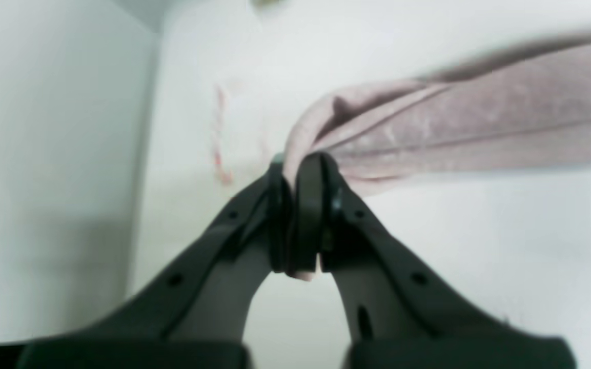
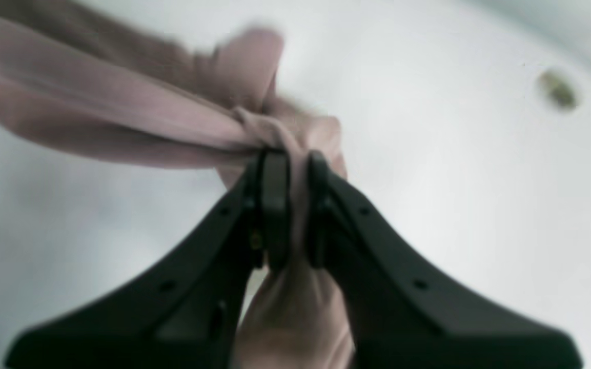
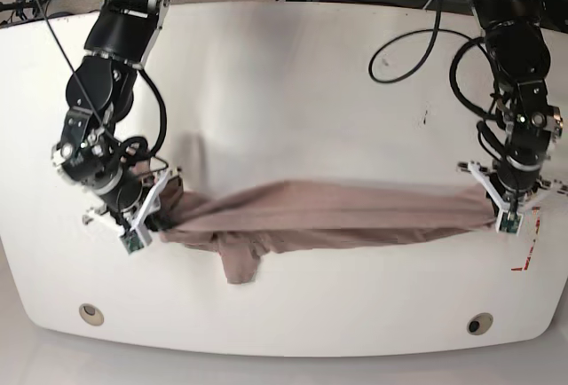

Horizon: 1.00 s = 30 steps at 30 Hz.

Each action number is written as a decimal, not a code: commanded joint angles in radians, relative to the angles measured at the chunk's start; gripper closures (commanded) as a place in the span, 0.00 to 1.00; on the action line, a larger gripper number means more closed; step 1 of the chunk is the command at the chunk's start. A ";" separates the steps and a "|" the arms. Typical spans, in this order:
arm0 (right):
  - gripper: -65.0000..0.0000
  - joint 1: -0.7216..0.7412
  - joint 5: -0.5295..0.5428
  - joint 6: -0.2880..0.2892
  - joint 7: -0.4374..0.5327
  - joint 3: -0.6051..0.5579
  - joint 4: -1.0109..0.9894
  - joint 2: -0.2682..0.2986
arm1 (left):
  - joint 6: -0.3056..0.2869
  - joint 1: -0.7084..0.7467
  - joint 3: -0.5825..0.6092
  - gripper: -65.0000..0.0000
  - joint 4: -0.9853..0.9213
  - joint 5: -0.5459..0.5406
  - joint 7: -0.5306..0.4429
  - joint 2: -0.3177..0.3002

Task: Fold the T-shirt properly
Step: 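Lift the shirt with both grippers and stretch it between them, then drag the stretched shirt across the table with both grippers and lay it down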

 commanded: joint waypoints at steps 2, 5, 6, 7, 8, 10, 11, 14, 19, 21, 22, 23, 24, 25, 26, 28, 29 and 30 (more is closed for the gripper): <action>0.98 -0.061 0.014 -0.004 0.029 0.037 0.056 -0.025 | 0.010 0.071 -0.008 1.00 0.014 0.015 -0.100 -0.021; 0.98 -0.138 0.014 -0.004 0.021 0.058 0.089 -0.054 | 0.009 0.163 -0.033 1.00 0.016 0.015 -0.138 -0.041; 0.96 -0.173 0.014 -0.004 0.021 0.060 0.106 -0.058 | 0.007 0.194 -0.045 1.00 0.014 0.010 -0.144 -0.052; 0.93 -0.198 0.014 -0.004 0.021 0.060 0.120 -0.058 | 0.005 0.208 -0.051 1.00 0.011 0.010 -0.144 -0.055; 0.88 -0.218 0.014 -0.004 0.021 0.060 0.131 -0.060 | -0.004 0.214 -0.057 1.00 0.010 0.010 -0.144 -0.055; 0.66 -0.271 0.021 -0.004 0.021 0.061 0.160 -0.064 | -0.070 0.232 -0.076 1.00 0.010 0.016 -0.144 -0.052; 0.59 -0.290 0.035 -0.004 0.021 0.061 0.169 -0.064 | -0.093 0.246 -0.087 1.00 0.010 0.018 -0.144 -0.052; 0.40 -0.367 0.141 -0.004 0.021 0.071 0.197 -0.058 | -0.156 0.278 -0.142 1.00 0.006 0.018 -0.144 -0.050; 0.33 -0.463 0.370 -0.004 -0.022 0.147 0.194 -0.055 | -0.219 0.285 -0.163 1.00 -0.026 0.018 -0.144 -0.053; 0.33 -0.495 0.439 -0.004 -0.049 0.176 0.192 -0.051 | -0.242 0.314 -0.189 1.00 -0.030 0.018 -0.144 -0.053; 0.33 -0.502 0.462 -0.004 -0.051 0.183 0.192 -0.041 | -0.252 0.321 -0.203 1.00 -0.030 0.018 -0.144 -0.052; 0.33 -0.502 0.476 -0.004 -0.051 0.183 0.192 -0.035 | -0.260 0.323 -0.208 1.00 -0.030 0.018 -0.144 -0.050; 0.33 -0.503 0.483 -0.004 -0.051 0.179 0.192 -0.034 | -0.265 0.321 -0.208 1.00 -0.030 0.018 -0.144 -0.050; 0.33 -0.503 0.488 -0.004 -0.051 0.178 0.192 -0.032 | -0.266 0.323 -0.208 1.00 -0.030 0.018 -0.144 -0.050; 0.33 -0.502 0.486 -0.004 -0.052 0.178 0.194 -0.034 | -0.271 0.326 -0.209 1.00 -0.030 0.018 -0.144 -0.050; 0.33 -0.494 0.483 -0.004 -0.052 0.176 0.192 -0.034 | -0.272 0.329 -0.212 1.00 -0.030 0.018 -0.144 -0.050; 0.33 -0.489 0.482 -0.004 -0.052 0.175 0.191 -0.035 | -0.272 0.338 -0.214 1.00 -0.032 0.018 -0.144 -0.050; 0.33 -0.482 0.476 -0.004 -0.052 0.172 0.189 -0.035 | -0.272 0.343 -0.214 1.00 -0.032 0.018 -0.144 -0.050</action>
